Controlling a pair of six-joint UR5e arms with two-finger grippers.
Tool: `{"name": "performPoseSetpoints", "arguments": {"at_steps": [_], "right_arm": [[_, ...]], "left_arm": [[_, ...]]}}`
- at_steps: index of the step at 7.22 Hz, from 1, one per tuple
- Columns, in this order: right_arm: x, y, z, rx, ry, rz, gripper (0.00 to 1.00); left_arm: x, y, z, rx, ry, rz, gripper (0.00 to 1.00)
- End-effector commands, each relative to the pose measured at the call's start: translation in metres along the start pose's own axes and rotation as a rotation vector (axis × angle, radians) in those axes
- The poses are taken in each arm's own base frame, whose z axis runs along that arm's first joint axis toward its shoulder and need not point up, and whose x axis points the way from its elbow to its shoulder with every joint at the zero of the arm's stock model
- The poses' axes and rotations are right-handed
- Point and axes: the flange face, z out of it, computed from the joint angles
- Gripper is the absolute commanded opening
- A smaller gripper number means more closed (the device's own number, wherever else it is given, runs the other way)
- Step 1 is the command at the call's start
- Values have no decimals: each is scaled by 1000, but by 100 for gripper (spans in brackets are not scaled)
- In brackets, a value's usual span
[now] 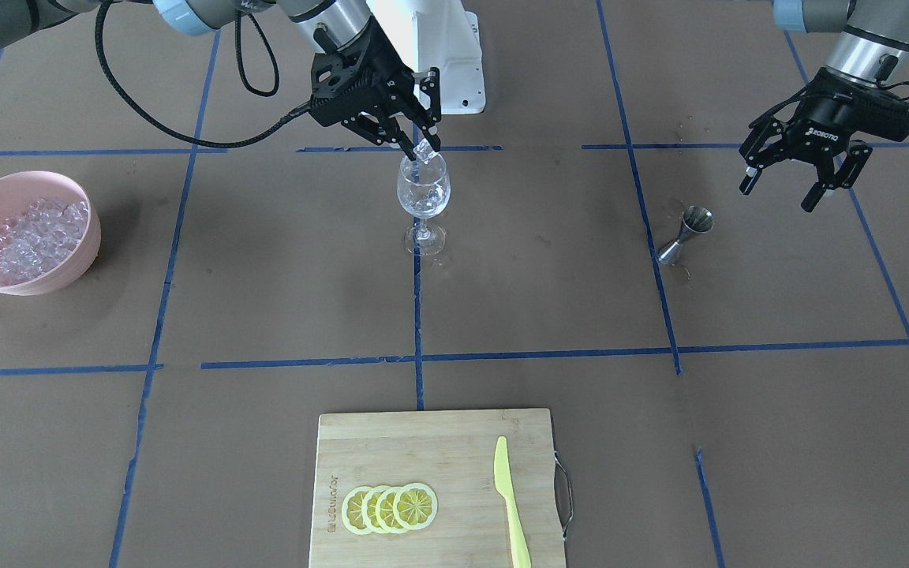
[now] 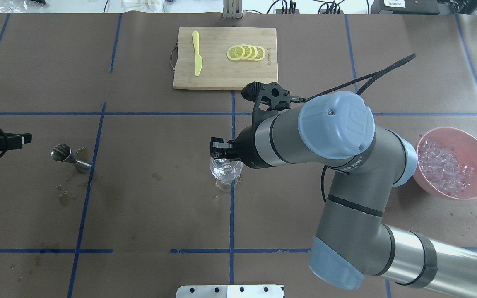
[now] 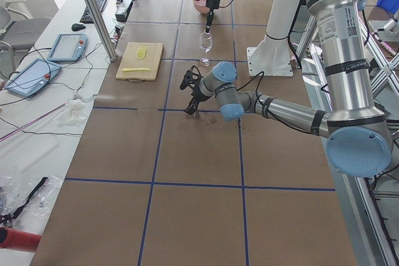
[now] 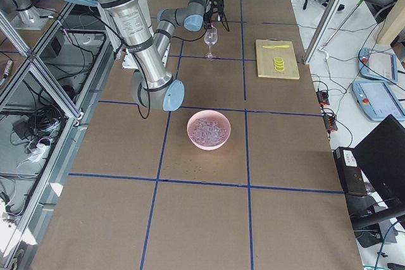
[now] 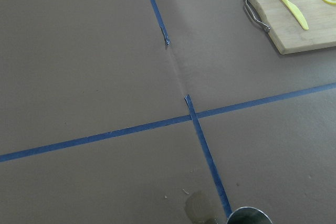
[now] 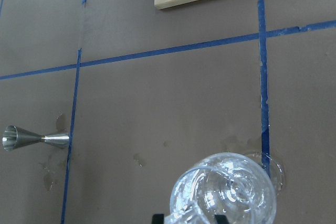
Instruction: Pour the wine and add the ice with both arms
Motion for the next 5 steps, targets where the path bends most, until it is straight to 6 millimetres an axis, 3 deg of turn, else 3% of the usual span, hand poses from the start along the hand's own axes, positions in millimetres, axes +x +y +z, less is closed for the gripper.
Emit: {"name": "performPoseSetpoints", "arguments": {"at_steps": [1, 3, 4, 5], "right_arm": [[0, -3, -3, 4, 15, 6, 100], [5, -20, -11, 22, 32, 15, 100], [14, -40, -22, 35, 72, 29, 100], [28, -64, -39, 13, 107, 18, 100]], "left_arm": [[-2, -1, 7, -3, -5, -2, 100], [-7, 0, 12, -17, -11, -8, 100], [-21, -9, 15, -41, -13, -37, 100], [-28, -31, 18, -48, -20, -14, 100]]}}
